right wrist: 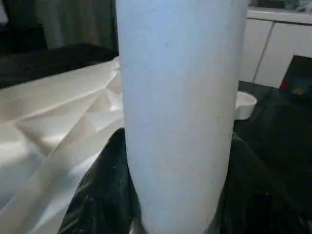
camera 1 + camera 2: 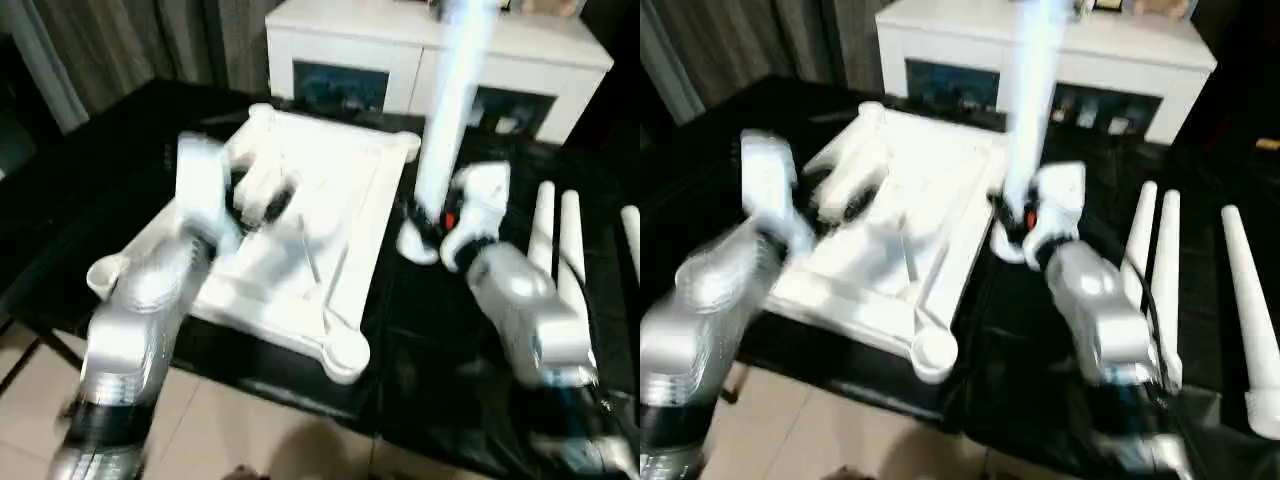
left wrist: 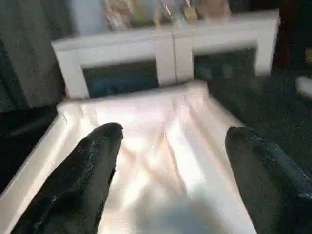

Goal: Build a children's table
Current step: Pick table leg, then move table base

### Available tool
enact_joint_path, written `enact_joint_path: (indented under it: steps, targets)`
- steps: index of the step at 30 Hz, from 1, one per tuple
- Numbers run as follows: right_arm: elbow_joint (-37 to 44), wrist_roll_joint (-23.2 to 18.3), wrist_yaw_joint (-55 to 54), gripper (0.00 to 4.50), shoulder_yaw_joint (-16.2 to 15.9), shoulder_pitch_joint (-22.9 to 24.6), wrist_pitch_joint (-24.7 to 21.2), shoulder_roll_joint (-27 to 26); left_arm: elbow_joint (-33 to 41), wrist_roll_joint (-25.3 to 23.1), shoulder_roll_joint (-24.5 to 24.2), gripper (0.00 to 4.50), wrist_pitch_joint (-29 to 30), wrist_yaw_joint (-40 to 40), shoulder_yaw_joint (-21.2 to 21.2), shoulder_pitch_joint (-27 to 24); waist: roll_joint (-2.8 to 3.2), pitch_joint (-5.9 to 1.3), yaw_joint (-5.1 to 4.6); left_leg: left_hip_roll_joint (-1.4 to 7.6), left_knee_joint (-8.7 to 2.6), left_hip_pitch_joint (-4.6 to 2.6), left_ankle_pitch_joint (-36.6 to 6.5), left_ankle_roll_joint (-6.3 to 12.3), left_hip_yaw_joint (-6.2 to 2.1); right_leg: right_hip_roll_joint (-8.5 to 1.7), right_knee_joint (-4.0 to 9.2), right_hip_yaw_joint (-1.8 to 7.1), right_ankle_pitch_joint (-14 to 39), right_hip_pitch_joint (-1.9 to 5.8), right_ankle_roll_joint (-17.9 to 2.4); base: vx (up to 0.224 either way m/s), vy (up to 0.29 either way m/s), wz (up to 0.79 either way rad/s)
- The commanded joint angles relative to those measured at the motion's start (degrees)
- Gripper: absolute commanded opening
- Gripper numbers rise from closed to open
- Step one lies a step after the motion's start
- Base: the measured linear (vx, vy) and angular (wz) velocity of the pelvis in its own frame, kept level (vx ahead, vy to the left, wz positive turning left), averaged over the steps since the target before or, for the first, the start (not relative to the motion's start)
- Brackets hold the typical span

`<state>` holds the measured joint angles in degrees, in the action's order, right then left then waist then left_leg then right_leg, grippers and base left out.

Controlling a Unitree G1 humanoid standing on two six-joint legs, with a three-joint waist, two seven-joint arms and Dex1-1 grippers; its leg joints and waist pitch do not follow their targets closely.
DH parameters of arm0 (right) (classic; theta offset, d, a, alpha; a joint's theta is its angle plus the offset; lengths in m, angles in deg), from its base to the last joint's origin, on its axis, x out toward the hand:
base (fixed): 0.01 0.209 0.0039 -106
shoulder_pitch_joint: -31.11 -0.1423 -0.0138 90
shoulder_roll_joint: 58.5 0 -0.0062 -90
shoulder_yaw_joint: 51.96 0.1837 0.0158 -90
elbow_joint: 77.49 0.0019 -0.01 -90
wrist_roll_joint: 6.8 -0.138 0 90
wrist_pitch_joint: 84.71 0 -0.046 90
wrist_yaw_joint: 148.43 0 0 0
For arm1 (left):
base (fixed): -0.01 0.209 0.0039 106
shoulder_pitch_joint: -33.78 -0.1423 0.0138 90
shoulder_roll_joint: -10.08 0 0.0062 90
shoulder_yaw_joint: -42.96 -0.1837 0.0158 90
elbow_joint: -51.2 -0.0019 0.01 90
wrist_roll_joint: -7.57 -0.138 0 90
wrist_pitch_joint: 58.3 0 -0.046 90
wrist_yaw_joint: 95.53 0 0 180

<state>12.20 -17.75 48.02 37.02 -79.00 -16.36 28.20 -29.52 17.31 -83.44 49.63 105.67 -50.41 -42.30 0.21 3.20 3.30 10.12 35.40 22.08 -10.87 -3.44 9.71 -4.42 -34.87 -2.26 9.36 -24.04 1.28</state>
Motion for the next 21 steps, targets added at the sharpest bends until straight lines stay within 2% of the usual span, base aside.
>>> enact_joint_path:
  steps: [1,2,3,4,6,7,8,10,11,14,15,17,18,21]
  targets:
    - [2.4,-1.5,0.8,1.85,0.0,0.9,-0.3,-1.0,1.4,-1.9,-1.2,3.82,-2.3,2.5,-2.5,-0.9,0.45,-3.61,-0.13,2.16,-5.41,-1.03,-17.1,-1.81,-0.65,-2.45,4.5,2.12,17.4,2.1,-7.3,0.0,0.0,0.0]
    - [3.3,-1.7,0.8,1.85,-0.1,1.9,0.0,-1.4,0.8,-2.7,-1.9,3.82,-3.6,3.1,-3.4,-1.7,0.49,-3.64,-0.23,2.2,-5.52,-0.99,-17.7,-1.99,-0.77,-2.45,4.28,2.09,17.3,2.19,-7.6,0.0,0.0,0.0]
    - [3.8,-1.6,0.6,1.85,-0.4,2.5,0.3,-1.7,0.1,-3.2,-1.9,3.82,-5.0,3.3,-3.8,-2.1,0.57,-3.57,-0.07,2.33,-5.56,-1.3,-18.8,-2.23,-0.72,-2.38,4.51,2.12,17.4,1.83,-7.9,0.0,0.0,0.0]
    - [4.6,-1.8,0.4,1.85,-0.5,3.3,0.4,-2.1,-0.5,-3.1,-1.1,3.82,-5.5,2.9,-3.6,-2.3,1.09,-3.5,0.02,2.28,-5.64,-1.51,-20.2,-2.78,-0.82,-2.37,4.41,2.11,17.8,1.75,-8.3,0.0,0.0,0.0]
    - [5.3,-2.1,-0.2,1.85,-0.3,4.5,1.3,-3.2,-2.1,-3.1,0.5,3.82,-5.6,1.6,-3.0,-2.0,0.65,-3.3,-0.09,2.26,-5.78,-1.38,-21.9,-3.12,-0.84,-2.41,4.66,2.15,19.2,1.88,-8.0,0.0,0.0,0.0]
    - [4.9,-1.9,-0.5,1.85,-0.7,5.3,2.4,-3.4,-3.8,-3.7,1.7,3.82,-7.3,0.1,-2.7,-1.4,1.29,-3.2,-0.02,2.17,-5.88,-1.32,-23.0,-3.42,-1.01,-2.55,4.76,2.13,20.5,1.84,-7.6,0.0,0.0,0.0]
    - [4.5,-1.7,-0.7,1.85,-1.0,5.7,3.2,-3.5,-5.0,-4.3,2.4,3.82,-8.6,-0.9,-2.6,-1.0,0.87,-3.25,-0.11,2.03,-5.73,-1.31,-23.9,-3.43,-1.03,-2.58,5.09,2.05,22.1,1.77,-6.9,0.0,0.0,0.0]
    - [4.3,-0.9,-0.3,1.85,-2.0,6.4,4.1,-3.4,-6.1,-2.8,2.4,3.82,-10.4,1.2,-2.3,-1.2,0.88,-3.25,-0.35,2.01,-5.8,-1.12,-23.8,-3.43,-1.08,-2.66,5.25,2.07,23.3,1.88,-6.3,0.0,0.0,0.0]
    - [4.7,-1.3,0.4,1.85,-2.3,6.5,3.4,-3.6,-6.5,-2.2,0.5,3.82,-10.1,4.9,-3.2,-1.4,0.76,-3.26,-0.22,1.96,-5.77,-1.2,-23.8,-3.19,-1.14,-2.76,5.43,2.05,24.1,1.77,-6.0,0.0,0.0,0.0]
    - [5.9,-1.5,3.0,1.85,-3.0,7.1,2.3,-3.0,-7.2,-1.9,-4.0,3.82,-11.4,12.8,-5.9,-1.8,0.78,-3.38,-0.63,1.97,-5.91,-0.96,-23.3,-2.7,-1.27,-2.67,5.1,2.09,23.7,1.79,-6.0,0.0,0.0,0.0]
    - [6.5,-1.3,4.6,1.85,-3.4,7.4,2.2,-1.7,-6.9,-1.5,-5.8,3.82,-11.4,16.5,-7.0,-1.8,1.1,-3.39,-0.8,2.09,-5.96,-1.08,-23.1,-2.77,-1.27,-2.62,4.92,2.11,22.6,1.73,-6.6,0.0,0.0,0.0]
    - [6.9,-1.3,6.1,1.85,-4.0,7.6,2.2,-0.6,-6.8,-0.9,-7.7,3.99,-10.9,20.2,-7.7,-1.7,1.19,-3.38,-0.85,2.23,-5.97,-1.29,-22.8,-2.74,-1.2,-2.52,4.69,2.18,20.3,1.7,-7.7,0.0,0.0,0.0]
    - [7.3,-1.8,7.5,1.85,-4.0,7.8,2.0,0.4,-6.7,-0.5,-9.0,4.17,-9.6,22.4,-8.1,-1.5,0.91,-3.39,-1.01,2.24,-5.98,-1.22,-22.4,-2.67,-1.04,-2.48,4.51,2.19,18.8,1.8,-8.5,0.0,0.0,0.0]
    - [8.5,-3.9,12.0,1.85,-4.5,8.1,0.8,3.5,-7.1,-0.8,-14.3,4.2,-7.2,29.0,-9.7,-0.9,0.91,-3.55,-0.94,2.26,-5.82,-1.17,-19.7,-1.91,-0.93,-2.52,3.85,2.27,14.8,2.19,-10.1,0.0,0.0,0.0]
